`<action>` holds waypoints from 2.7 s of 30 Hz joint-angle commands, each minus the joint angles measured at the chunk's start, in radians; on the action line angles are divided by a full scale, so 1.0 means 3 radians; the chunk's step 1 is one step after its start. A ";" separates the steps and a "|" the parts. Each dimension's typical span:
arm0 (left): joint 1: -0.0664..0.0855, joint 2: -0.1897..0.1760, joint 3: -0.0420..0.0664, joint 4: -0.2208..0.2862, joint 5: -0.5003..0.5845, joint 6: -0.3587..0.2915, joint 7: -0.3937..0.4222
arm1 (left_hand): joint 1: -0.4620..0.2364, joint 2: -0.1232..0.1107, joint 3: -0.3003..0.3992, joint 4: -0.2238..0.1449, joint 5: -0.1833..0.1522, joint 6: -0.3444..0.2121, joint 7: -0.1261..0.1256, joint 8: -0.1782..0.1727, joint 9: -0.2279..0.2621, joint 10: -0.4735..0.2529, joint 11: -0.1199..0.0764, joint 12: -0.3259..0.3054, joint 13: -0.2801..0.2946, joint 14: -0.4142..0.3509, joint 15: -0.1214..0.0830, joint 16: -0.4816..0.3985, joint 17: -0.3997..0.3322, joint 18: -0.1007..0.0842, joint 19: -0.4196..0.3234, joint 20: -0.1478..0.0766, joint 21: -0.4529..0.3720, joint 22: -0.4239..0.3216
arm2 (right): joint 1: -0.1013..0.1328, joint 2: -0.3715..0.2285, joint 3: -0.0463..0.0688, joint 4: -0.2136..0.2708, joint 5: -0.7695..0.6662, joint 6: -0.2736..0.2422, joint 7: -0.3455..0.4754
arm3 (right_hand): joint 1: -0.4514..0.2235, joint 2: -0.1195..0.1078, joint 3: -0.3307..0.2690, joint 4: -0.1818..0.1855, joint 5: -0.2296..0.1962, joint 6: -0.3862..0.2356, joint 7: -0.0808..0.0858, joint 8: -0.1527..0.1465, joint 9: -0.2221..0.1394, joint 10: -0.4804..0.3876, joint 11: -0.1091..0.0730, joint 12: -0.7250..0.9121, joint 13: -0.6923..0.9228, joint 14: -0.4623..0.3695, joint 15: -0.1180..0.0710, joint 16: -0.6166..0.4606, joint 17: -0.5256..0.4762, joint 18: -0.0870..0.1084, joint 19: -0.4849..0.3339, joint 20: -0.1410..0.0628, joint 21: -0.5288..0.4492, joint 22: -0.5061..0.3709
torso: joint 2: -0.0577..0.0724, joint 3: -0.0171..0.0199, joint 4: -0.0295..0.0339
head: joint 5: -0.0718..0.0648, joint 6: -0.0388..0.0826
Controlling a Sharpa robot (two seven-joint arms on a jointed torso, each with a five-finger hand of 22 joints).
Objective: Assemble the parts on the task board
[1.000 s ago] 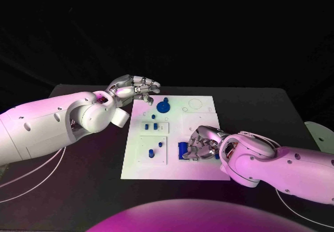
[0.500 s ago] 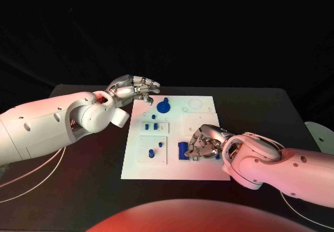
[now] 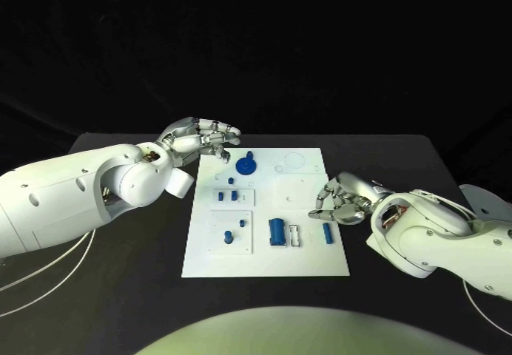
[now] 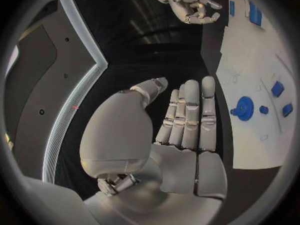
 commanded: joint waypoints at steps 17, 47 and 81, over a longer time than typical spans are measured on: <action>-0.0007 -0.0014 0.0000 0.0090 0.0012 0.0027 0.0039 | -0.0010 0.0019 0.0010 -0.0007 0.0013 -0.0017 0.0003 0.0018 0.0004 -0.0029 0.0003 0.0022 -0.0005 -0.0020 0.0006 0.0017 -0.0006 0.0031 0.0022 -0.0006 -0.0023 0.0004 | -0.0283 -0.0266 -0.0029 0.0040 -0.0600 0.0103 -0.0204 | -0.0244 -0.0004 -0.0101 0.0012 -0.0100 0.0032 0.0032 -0.0101 -0.0078 -0.0024 0.0044 -0.0038 0.0013 0.0303 0.0051 -0.0020 0.0636 -0.0031 0.0135 0.0046 -0.0018 0.0716 | -0.0006 -0.0012 -0.0004 | -0.0085 0.0018; -0.0010 -0.0037 0.0000 0.0095 0.0009 0.0043 0.0025 | -0.0016 0.0019 0.0009 -0.0006 0.0013 -0.0017 0.0004 0.0021 0.0006 -0.0029 0.0004 0.0026 -0.0006 -0.0021 0.0006 0.0019 -0.0008 0.0031 0.0023 -0.0006 -0.0026 0.0005 | -0.0441 0.0066 -0.0030 -0.0274 -0.0564 0.0142 -0.0235 | 0.0097 0.0042 0.0040 -0.0017 -0.0006 0.0092 0.0000 -0.0142 -0.0096 -0.0021 0.0014 -0.0022 0.0028 0.0305 0.0026 -0.0017 0.0648 -0.0035 0.0143 0.0026 -0.0001 0.0722 | -0.0001 -0.0005 -0.0003 | -0.0068 -0.0006; -0.0014 -0.0040 -0.0002 0.0090 0.0003 0.0069 0.0009 | -0.0014 0.0026 0.0015 -0.0009 0.0015 -0.0021 0.0002 0.0024 0.0007 -0.0029 0.0001 0.0032 -0.0007 -0.0022 0.0005 0.0022 -0.0011 0.0032 0.0024 -0.0006 -0.0031 0.0008 | -0.0403 0.0160 -0.0018 0.0026 0.0135 -0.0194 -0.0128 | -0.0348 -0.0236 0.1905 -0.0640 0.0459 0.0021 -0.0016 -0.0027 0.0201 0.0029 -0.0004 0.0040 0.0086 0.0319 0.0009 0.0003 0.0709 -0.0051 0.0171 0.0006 0.0079 0.0743 | -0.0005 -0.0010 -0.0004 | -0.0046 0.0019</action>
